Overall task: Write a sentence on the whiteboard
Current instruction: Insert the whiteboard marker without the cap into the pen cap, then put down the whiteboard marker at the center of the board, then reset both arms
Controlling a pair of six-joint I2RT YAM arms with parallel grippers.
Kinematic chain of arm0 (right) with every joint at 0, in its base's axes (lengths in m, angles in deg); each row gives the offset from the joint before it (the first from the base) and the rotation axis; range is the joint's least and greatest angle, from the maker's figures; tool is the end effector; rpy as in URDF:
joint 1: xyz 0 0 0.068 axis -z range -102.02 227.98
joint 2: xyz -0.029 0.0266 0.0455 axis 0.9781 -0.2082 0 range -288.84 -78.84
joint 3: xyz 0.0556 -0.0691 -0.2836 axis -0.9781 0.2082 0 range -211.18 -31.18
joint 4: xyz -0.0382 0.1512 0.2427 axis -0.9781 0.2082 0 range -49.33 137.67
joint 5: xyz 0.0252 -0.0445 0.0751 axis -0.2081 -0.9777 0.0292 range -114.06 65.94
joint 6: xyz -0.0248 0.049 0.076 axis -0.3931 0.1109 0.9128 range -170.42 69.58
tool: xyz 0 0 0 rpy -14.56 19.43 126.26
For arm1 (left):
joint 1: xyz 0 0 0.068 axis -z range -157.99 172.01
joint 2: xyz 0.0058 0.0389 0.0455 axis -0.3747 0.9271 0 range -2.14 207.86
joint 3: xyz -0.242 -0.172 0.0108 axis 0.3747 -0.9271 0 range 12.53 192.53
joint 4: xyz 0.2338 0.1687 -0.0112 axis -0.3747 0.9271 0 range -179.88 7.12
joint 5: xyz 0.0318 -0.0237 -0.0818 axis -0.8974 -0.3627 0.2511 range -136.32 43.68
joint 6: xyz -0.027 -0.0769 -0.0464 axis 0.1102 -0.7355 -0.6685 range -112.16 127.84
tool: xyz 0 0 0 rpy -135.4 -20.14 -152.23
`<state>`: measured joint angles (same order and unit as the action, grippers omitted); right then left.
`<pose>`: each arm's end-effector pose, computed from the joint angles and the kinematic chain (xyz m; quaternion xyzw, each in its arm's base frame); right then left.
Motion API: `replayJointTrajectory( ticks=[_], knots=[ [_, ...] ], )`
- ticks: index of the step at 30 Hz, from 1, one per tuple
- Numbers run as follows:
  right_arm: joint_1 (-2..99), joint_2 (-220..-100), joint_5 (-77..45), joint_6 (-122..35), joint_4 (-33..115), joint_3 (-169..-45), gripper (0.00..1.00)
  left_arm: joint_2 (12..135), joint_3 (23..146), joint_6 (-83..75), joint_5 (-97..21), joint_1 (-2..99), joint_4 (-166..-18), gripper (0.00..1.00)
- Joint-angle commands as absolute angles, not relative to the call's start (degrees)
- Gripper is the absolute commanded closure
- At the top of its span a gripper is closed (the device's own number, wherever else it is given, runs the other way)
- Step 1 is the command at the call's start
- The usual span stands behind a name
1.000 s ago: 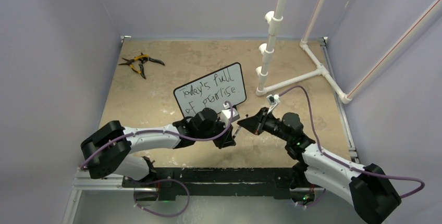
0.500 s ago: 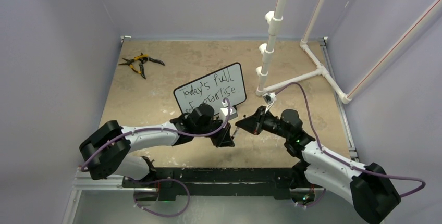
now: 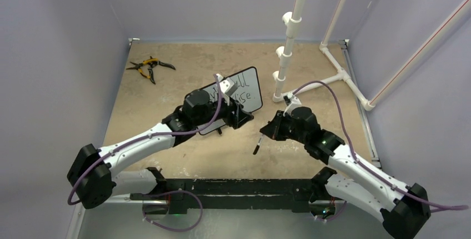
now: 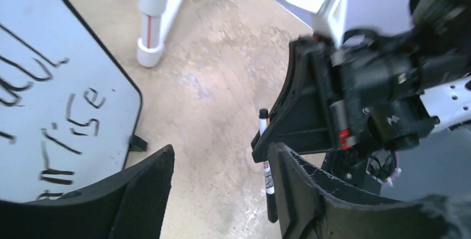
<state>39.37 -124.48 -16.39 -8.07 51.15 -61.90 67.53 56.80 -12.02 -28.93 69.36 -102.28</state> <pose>0.1807 0.1588 0.2400 -0.0082 0.8441 0.3891 0.3688 0.2140 -0.2696 0.2866 0.2752 0.7291 -0.4392 0.4470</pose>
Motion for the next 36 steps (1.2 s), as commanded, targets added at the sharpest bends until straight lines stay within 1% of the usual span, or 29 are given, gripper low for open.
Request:
replayJointTrajectory(
  ticks=[1,6,7,8,10,11,13,15,16,17,19,21,23,25,29,31,33,36],
  knots=[
    [39.67,-128.12,-29.12,-4.88,66.99,-65.12,1.00,64.44,60.44,-11.20,-34.82,68.00,-97.76,0.36],
    [40.75,-131.24,-36.24,-1.61,69.96,-66.35,1.00,64.13,68.86,-10.14,-36.12,65.60,-90.28,0.31],
    [41.00,-132.06,-37.72,-1.02,70.44,-66.67,0.99,64.75,71.17,-9.72,-36.24,65.00,-87.59,0.30],
    [41.25,-132.84,-38.93,-0.17,70.78,-67.01,0.94,65.71,73.46,-9.44,-36.81,64.39,-85.40,0.30],
    [41.69,-133.91,-41.43,1.86,70.44,-66.79,0.89,67.96,79.19,-8.94,-38.19,62.54,-80.59,0.29],
    [41.85,-134.14,-42.39,2.73,69.94,-66.39,0.84,68.95,80.92,-8.79,-38.78,61.41,-79.27,0.29],
    [42.01,-134.38,-44.88,4.69,68.78,-65.96,0.69,70.05,83.22,-9.52,-39.45,58.32,-78.17,0.29],
    [42.22,-134.34,-45.93,5.37,67.38,-65.92,0.39,70.06,84.42,-10.45,-39.64,54.33,-78.03,0.28],
    [42.38,-134.30,-46.24,5.26,66.76,-66.02,0.27,69.91,84.76,-10.73,-39.88,52.41,-77.83,0.27],
    [42.46,-134.42,-46.93,5.11,66.40,-66.35,0.16,69.58,85.08,-10.94,-40.35,50.37,-77.53,0.26],
    [42.88,-134.72,-49.05,4.25,66.24,-67.42,0.02,69.01,85.32,-10.97,-42.36,46.57,-76.35,0.22],
    [44.01,-134.73,-51.83,2.51,65.82,-68.64,0.01,67.92,84.84,-10.65,-45.67,42.76,-75.04,0.19],
    [47.03,-134.29,-52.77,-1.08,63.70,-69.81,0.01,66.35,83.28,-10.62,-50.51,39.05,-74.32,0.17],
    [51.64,-133.50,-51.66,-6.08,58.98,-70.56,0.01,64.07,81.00,-10.51,-57.40,36.89,-74.36,0.14],
    [61.69,-131.59,-46.69,-16.38,49.22,-71.52,0.01,57.55,75.13,-7.68,-71.52,35.98,-76.65,0.13],
    [64.53,-130.81,-44.85,-21.89,44.03,-72.01,0.01,53.45,71.29,-6.18,-75.70,35.98,-78.94,0.13],
    [64.89,-129.77,-44.41,-28.16,37.23,-71.70,0.01,49.22,67.21,-4.89,-77.25,35.98,-81.37,0.12],
    [64.91,-126.94,-42.77,-37.34,27.19,-69.19,0.01,43.87,61.70,-3.39,-78.06,35.98,-83.34,0.07]
  ],
)
